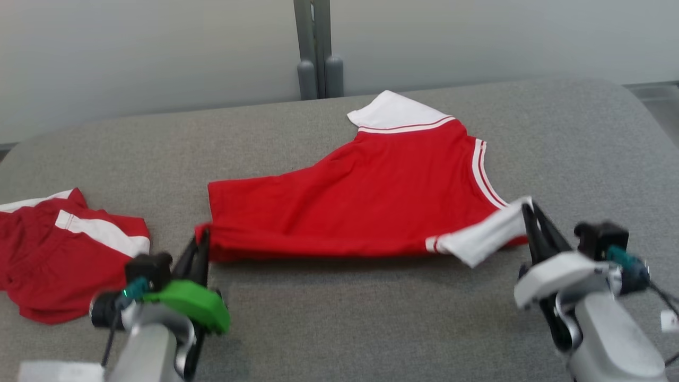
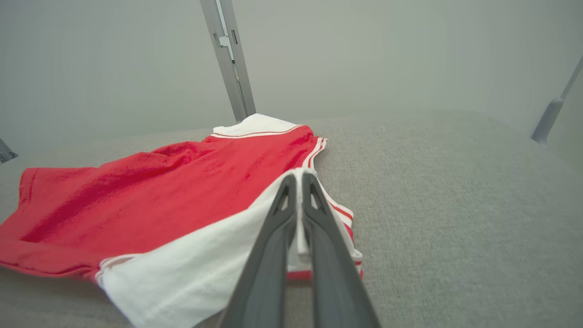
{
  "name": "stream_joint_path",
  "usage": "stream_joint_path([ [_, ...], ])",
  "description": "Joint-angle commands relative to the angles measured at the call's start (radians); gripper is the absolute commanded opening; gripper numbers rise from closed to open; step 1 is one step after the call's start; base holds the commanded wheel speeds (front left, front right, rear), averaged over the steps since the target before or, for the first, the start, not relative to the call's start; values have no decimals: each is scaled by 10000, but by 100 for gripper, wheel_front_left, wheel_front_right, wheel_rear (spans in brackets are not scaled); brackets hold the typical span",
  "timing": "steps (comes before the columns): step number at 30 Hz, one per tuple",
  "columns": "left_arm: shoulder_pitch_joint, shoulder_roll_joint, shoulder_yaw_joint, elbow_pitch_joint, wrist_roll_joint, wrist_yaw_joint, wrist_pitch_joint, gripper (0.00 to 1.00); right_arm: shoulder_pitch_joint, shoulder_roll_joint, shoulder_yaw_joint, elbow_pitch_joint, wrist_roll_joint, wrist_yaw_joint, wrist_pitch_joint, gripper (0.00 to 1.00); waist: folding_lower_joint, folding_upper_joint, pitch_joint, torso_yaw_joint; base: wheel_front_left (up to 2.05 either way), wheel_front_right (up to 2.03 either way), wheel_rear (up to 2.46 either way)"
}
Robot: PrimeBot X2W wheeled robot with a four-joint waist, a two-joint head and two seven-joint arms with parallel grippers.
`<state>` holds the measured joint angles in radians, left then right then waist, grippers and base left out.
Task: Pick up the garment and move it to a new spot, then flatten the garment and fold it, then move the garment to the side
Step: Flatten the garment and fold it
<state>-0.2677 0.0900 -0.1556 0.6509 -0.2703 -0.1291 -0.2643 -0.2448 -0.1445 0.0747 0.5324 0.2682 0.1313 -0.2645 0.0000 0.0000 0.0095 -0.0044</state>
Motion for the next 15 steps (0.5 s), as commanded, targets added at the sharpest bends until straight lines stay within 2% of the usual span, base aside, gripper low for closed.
stream_joint_path([
  [1,-814,236,-20,-58,29,-23,3,0,-788,-131,56,-136,-137,-12,-1,0,0,0,851,26,0,0,0],
  [7,-4038,1107,-616,374,44,-23,4,0,-4232,-704,650,278,-627,-12,-1,0,0,0,2623,90,0,0,0],
  [13,-7674,1850,-1512,1101,213,-24,3,0,-8188,-1252,1010,1508,-1302,-12,-2,0,0,0,4304,171,0,0,0],
  [14,-7674,1850,-1512,1101,213,-24,3,0,-8188,-1252,1010,1508,-1302,-12,-2,0,0,0,4304,171,0,0,0],
  [15,-8870,1992,-1665,1289,281,-24,4,0,-9498,-1378,969,1864,-1679,-12,-1,0,0,0,4734,220,0,0,0],
])
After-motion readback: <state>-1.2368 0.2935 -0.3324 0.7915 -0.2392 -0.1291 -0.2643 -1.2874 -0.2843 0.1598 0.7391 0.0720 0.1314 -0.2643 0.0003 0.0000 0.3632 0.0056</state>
